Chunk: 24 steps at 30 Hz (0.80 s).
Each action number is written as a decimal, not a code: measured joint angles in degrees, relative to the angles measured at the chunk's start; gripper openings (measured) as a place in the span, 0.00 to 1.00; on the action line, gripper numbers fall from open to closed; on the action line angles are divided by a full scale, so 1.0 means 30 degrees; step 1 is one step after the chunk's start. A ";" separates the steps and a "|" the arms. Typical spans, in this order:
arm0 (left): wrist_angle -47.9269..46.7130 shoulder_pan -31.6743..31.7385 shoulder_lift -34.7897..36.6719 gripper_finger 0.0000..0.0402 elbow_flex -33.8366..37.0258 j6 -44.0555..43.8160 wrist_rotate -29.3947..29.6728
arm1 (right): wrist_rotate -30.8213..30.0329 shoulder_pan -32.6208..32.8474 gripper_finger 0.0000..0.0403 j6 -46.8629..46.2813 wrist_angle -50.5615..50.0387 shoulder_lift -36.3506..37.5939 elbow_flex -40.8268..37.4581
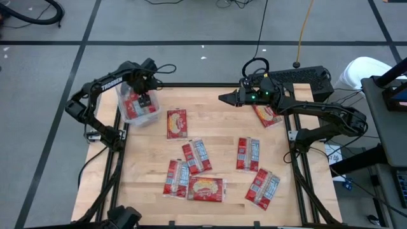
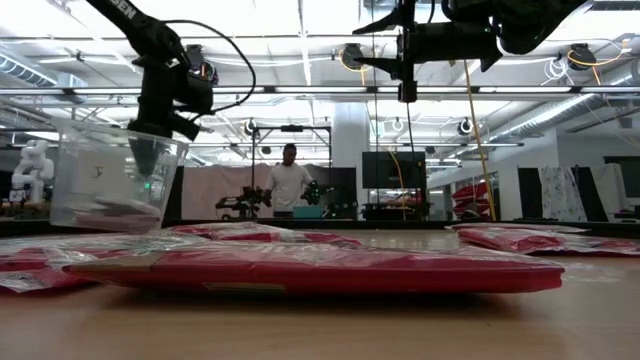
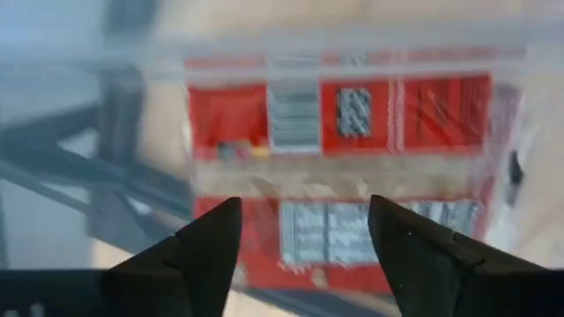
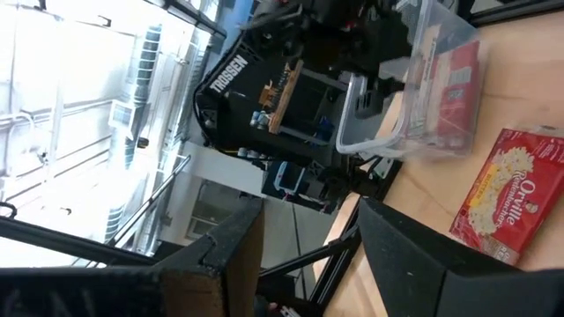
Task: Sort popcorn bags into baskets
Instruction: Put the red popcorn bag into the transparent container
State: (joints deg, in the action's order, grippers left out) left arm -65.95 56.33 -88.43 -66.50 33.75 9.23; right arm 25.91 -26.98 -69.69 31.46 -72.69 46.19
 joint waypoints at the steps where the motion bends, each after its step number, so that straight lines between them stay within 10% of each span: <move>1: -0.0038 0.0211 -0.0032 0.60 0.0109 -0.0545 -0.0186 | 0.0000 -0.0007 0.45 0.0050 -0.0007 0.0000 0.0000; 15: 0.2024 -0.0114 -0.1561 0.75 0.2718 -0.1900 0.0139 | 0.0523 -0.0007 0.45 0.0465 -0.0007 0.0007 0.0000; 24: 0.4353 -0.0646 -0.2036 0.62 0.2915 -0.1006 -0.0477 | 0.0969 -0.0007 0.45 0.0465 -0.0008 0.0007 0.0000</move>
State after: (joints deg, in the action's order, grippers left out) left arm -52.89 54.39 -94.54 -57.76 30.73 7.80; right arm 28.82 -27.00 -68.29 31.44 -72.66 46.19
